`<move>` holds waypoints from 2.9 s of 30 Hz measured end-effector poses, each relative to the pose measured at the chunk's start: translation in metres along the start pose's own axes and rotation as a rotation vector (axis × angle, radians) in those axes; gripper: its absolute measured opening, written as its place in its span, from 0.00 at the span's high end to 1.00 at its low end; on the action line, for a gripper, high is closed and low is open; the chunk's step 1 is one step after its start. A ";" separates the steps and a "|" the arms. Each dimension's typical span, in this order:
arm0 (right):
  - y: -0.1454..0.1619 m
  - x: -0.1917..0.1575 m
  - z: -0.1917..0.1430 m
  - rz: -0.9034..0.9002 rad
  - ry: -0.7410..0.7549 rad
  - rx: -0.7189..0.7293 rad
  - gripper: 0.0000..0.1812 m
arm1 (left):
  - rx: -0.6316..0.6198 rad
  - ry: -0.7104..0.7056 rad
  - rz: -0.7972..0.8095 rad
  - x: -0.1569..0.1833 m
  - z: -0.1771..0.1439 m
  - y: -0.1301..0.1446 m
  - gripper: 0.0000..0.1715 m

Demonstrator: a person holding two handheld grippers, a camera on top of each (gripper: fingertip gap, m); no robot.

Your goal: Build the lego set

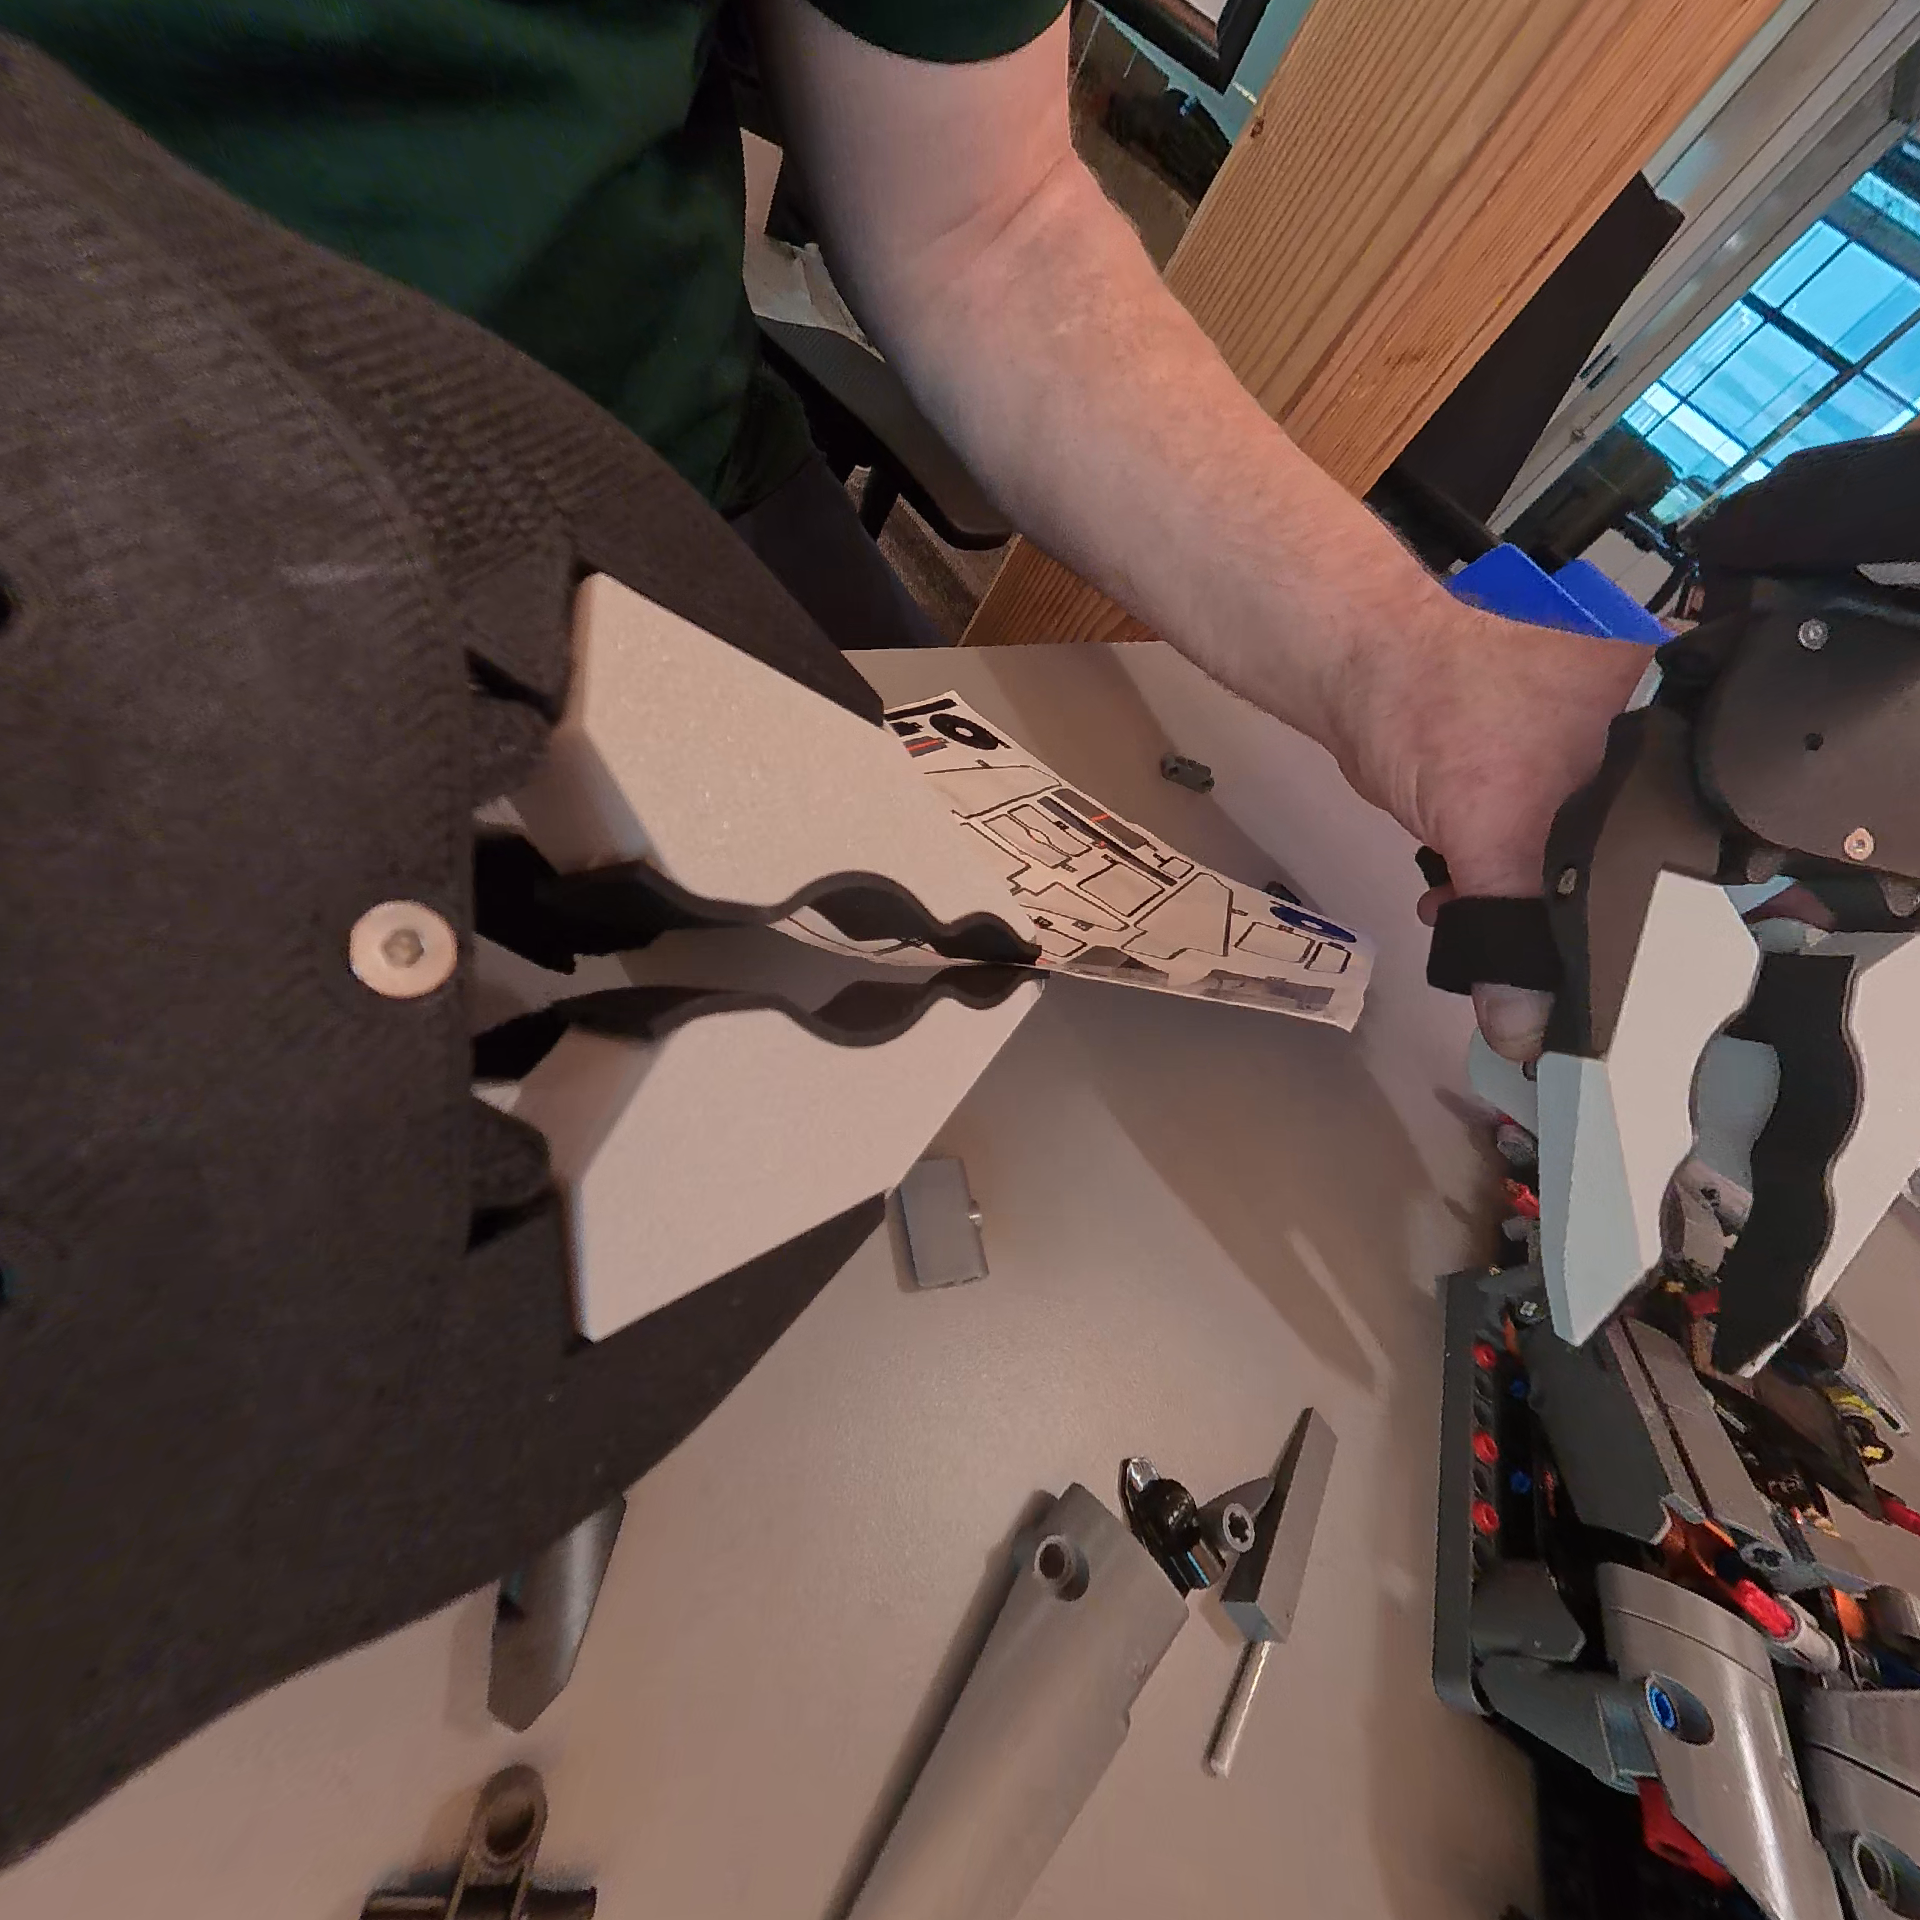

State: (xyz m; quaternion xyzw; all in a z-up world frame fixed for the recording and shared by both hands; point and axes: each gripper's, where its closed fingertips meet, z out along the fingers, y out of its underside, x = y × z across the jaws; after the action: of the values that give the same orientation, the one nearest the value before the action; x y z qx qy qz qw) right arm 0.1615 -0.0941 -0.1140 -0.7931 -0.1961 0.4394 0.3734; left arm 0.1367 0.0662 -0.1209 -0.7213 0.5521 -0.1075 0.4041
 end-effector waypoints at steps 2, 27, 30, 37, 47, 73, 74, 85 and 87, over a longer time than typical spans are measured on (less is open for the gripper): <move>0.000 0.000 0.000 0.001 -0.003 0.001 1.00 | 0.010 -0.002 -0.012 0.000 -0.006 0.000 0.79; -0.004 -0.005 -0.004 -0.001 -0.051 0.032 1.00 | 0.065 0.520 -0.167 0.081 -0.070 -0.016 0.78; -0.004 -0.006 -0.004 -0.002 -0.057 0.035 1.00 | 0.075 0.587 -0.202 0.089 -0.072 -0.016 0.78; -0.008 -0.008 -0.007 -0.010 -0.079 0.063 1.00 | 0.073 0.668 -0.191 0.106 -0.072 -0.019 1.00; -0.017 -0.015 -0.013 -0.022 -0.141 0.123 1.00 | 0.088 0.676 -0.182 0.101 -0.077 -0.029 1.00; -0.031 -0.014 -0.021 -0.035 -0.161 0.210 1.00 | 0.281 0.309 0.119 0.113 -0.127 -0.068 0.87; -0.031 -0.014 -0.021 -0.036 -0.162 0.211 1.00 | 0.264 0.300 0.150 0.121 -0.124 -0.068 0.87; -0.033 -0.016 -0.025 -0.044 -0.179 0.233 1.00 | 0.136 0.217 0.288 0.138 -0.085 -0.057 0.87; -0.033 -0.017 -0.025 -0.045 -0.180 0.233 1.00 | 0.134 0.217 0.285 0.137 -0.084 -0.057 0.86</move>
State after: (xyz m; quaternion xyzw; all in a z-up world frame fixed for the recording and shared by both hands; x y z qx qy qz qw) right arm 0.1744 -0.0939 -0.0708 -0.6971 -0.1942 0.5202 0.4536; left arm 0.1770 -0.0903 -0.0661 -0.5914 0.6808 -0.1628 0.4004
